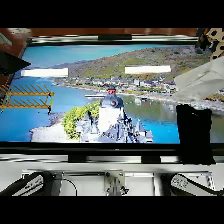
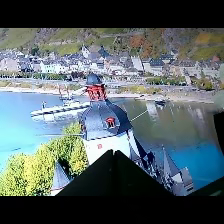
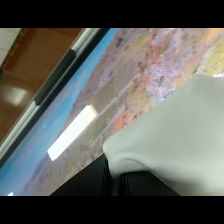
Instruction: Fold the shirts.
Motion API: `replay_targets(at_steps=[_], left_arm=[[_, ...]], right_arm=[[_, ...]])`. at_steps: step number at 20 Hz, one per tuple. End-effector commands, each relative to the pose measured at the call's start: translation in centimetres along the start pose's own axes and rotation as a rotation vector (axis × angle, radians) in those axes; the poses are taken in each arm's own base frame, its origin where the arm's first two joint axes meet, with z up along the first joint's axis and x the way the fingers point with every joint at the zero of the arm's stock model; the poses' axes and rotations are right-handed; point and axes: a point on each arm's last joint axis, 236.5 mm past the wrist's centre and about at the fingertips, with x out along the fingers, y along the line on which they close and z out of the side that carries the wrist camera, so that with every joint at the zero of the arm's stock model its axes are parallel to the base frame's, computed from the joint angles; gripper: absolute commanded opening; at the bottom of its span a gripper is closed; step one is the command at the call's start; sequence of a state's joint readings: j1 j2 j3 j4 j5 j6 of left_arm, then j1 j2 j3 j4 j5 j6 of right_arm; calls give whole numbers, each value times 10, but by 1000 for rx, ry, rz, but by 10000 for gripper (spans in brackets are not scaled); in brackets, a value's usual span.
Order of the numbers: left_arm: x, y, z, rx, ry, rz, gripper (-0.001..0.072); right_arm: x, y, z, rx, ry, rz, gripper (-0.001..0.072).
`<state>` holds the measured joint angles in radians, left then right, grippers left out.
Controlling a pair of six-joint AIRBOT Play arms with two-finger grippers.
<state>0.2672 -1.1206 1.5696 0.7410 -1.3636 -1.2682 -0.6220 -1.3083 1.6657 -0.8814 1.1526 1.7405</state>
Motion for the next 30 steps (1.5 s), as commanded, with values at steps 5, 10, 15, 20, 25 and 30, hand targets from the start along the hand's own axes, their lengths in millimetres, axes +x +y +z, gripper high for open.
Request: replay_targets(at_steps=[5, 10, 15, 20, 25, 30], left_arm=[[0, -8, 3, -9, -13, -35, 34], [0, -7, 7, -9, -31, -29, 34], [-1, -8, 7, -42, -31, -30, 34], [-2, -10, 8, -45, -34, -34, 34], [-2, -10, 8, -41, -36, -37, 34], [-2, -10, 8, -9, -36, -37, 34]], right_arm=[[7, -27, 9, -32, -27, -91, 62], [4, 25, 41, 2, -162, 132, 62], [15, -59, -10, -116, 80, -191, 62], [-22, -141, -77, -110, 396, -512, 62], [-57, -141, -97, -85, 468, -584, 62], [-103, -164, -116, -61, 571, -762, 62]])
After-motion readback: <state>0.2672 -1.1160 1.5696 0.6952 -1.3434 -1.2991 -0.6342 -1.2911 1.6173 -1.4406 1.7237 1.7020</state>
